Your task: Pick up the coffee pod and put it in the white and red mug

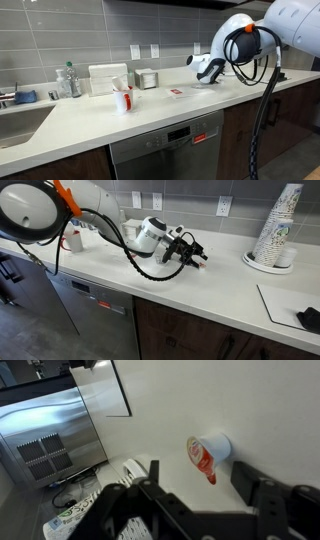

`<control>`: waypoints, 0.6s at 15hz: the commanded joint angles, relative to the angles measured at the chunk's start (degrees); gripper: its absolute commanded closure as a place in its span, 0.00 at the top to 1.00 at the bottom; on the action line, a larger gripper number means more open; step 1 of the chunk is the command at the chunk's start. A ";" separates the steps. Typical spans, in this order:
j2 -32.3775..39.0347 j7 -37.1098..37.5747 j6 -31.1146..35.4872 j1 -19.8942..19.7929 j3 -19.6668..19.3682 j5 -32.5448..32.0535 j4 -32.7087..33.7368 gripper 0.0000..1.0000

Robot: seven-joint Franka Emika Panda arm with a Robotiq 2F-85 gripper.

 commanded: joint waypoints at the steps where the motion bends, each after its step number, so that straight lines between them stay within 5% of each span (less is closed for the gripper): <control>1: 3.50 -2.08 -0.07 -0.65 -0.67 1.16 4.52 0.44; 6: 3.57 -1.94 -0.52 -0.67 0.00 0.28 4.62 0.06; 9: 3.40 -2.22 -0.56 -0.52 0.03 0.26 4.67 0.00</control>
